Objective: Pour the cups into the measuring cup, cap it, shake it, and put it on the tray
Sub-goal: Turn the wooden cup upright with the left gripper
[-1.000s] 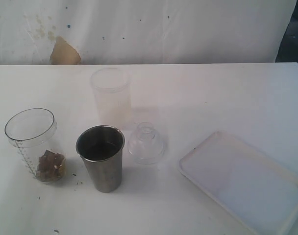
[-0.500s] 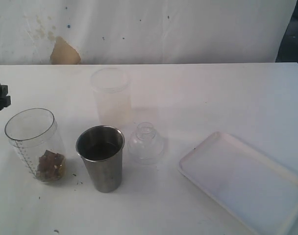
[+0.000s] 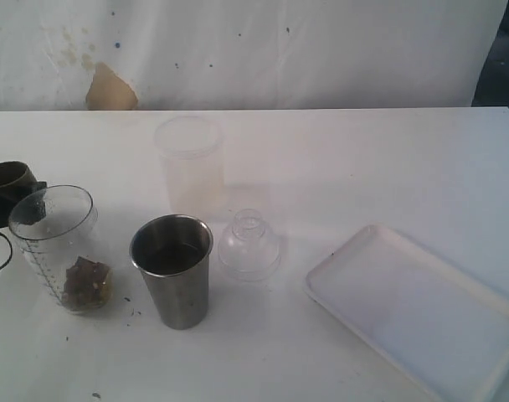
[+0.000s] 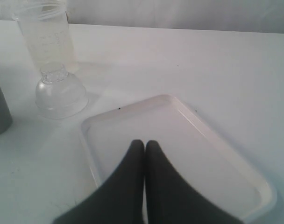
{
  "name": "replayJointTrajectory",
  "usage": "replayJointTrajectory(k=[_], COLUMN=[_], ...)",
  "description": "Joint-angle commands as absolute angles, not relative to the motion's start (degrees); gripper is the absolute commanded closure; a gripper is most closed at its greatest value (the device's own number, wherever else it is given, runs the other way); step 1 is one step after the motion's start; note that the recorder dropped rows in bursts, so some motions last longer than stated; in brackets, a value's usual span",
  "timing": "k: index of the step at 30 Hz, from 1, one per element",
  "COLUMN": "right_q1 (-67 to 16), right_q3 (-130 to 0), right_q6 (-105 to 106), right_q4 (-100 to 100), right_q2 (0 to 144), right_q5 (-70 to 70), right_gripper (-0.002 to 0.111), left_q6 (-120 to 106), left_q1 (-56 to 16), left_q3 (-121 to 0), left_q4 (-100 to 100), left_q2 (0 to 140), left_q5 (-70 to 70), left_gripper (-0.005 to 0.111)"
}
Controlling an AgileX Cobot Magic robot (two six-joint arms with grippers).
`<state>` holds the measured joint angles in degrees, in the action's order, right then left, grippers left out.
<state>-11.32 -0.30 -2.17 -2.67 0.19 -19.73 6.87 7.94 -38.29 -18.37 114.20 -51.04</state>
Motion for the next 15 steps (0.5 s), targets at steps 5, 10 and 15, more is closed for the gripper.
replayJointTrajectory(k=[5,10,15], right_q1=[-11.4,-11.4,-11.4], right_q3=[0.0,0.0,0.0], right_q6=[-2.2,-2.2,-2.2], right_q4=[-2.8,-2.8,-2.8], right_q2=[0.0,0.0,0.0], right_q5=[-19.6,-19.6,-19.6], right_gripper=[0.108,0.108,0.108], left_q6=[7.7,8.2,9.3], left_q1=[7.9,7.9,7.9], left_q3=[-38.0,-37.4,-37.1], left_q4=[-18.5,-18.5,-18.1], left_q2=[114.2,114.1,111.0], left_q5=[-50.0,-49.2,-49.6], left_gripper=[0.017,0.009,0.010])
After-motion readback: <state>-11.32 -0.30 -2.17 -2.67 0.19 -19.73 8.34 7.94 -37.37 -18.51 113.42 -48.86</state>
